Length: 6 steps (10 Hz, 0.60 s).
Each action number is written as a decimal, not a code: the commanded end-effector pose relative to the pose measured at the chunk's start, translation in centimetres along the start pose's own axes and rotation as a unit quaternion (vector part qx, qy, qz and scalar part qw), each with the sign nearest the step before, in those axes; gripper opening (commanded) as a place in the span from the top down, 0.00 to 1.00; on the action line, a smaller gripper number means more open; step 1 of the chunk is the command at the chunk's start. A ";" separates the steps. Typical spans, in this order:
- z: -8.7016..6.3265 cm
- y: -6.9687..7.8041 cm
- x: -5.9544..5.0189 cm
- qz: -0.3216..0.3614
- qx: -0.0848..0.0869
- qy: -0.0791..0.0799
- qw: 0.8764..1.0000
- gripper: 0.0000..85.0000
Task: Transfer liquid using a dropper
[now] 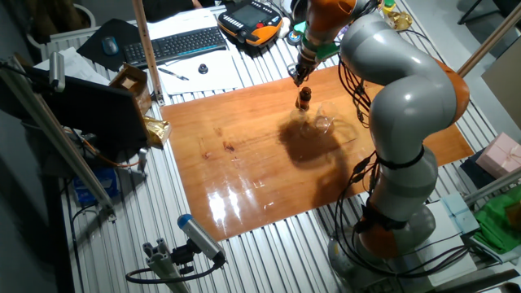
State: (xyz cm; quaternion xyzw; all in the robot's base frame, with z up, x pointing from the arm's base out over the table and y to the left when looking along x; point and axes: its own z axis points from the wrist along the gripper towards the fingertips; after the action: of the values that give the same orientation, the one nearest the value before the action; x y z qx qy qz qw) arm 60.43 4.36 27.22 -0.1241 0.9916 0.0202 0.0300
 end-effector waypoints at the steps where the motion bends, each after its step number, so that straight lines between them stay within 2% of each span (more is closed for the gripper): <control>1: 0.1 0.0 -0.1 0.001 0.001 -0.005 1.000 0.99; 3: 0.5 -0.1 -0.3 0.000 0.002 -0.013 1.000 0.99; 6: 0.6 -0.2 -0.4 -0.001 -0.001 -0.013 1.000 0.99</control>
State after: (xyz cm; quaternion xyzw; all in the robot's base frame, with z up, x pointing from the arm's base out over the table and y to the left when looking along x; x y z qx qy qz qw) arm 60.95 4.28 26.67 -0.1270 0.9907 0.0209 0.0438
